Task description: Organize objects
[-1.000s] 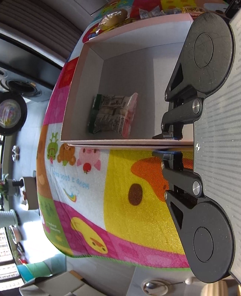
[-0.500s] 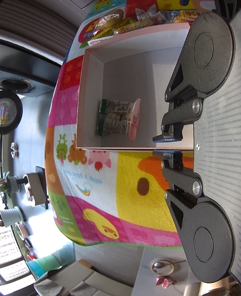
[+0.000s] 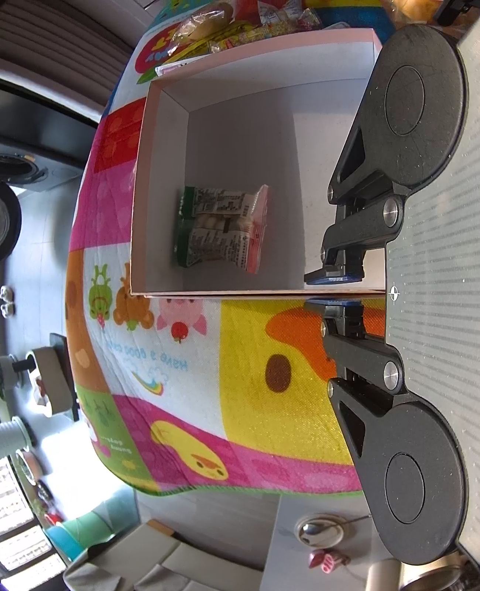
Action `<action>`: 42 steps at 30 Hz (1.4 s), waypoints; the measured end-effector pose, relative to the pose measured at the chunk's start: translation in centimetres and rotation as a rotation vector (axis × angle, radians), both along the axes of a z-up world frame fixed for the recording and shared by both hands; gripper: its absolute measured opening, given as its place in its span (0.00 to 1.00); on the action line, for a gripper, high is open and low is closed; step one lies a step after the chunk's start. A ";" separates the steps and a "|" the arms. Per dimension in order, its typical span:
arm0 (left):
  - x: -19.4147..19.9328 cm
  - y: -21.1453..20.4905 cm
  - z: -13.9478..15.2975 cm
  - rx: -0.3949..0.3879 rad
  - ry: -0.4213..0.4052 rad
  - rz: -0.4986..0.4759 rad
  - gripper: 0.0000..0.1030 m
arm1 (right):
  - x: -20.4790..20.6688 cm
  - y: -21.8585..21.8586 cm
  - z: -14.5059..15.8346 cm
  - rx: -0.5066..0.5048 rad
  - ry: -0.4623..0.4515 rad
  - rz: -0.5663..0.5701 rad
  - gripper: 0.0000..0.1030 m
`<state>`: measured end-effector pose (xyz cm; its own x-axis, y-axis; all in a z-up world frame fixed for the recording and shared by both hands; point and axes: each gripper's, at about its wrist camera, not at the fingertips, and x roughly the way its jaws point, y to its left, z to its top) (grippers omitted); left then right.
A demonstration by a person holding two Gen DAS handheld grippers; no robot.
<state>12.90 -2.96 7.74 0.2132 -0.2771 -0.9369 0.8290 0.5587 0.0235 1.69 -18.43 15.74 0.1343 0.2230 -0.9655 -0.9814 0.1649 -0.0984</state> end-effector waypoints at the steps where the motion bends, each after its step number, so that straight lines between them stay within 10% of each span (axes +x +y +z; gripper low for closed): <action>1: 0.2 0.0 0.0 0.001 0.011 -0.015 0.09 | -0.4 -0.4 1.1 -0.009 0.012 -0.032 0.50; 15: 1.4 0.1 0.4 -0.007 0.072 -0.143 0.10 | -4.0 5.2 14.6 0.156 0.206 -0.217 0.50; 28: 2.1 0.3 0.4 -0.003 0.116 -0.220 0.11 | -4.7 11.9 14.0 0.250 0.319 -0.296 0.51; 42: 2.7 0.0 0.4 -0.001 0.135 -0.196 0.10 | -0.4 4.6 13.2 0.200 0.117 -0.520 0.62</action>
<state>15.57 -2.95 8.18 0.0280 -0.3015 -0.9531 0.9173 0.3866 -0.0954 1.33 -13.87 28.94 0.1694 0.3361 -0.9265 -0.7686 0.6334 0.0892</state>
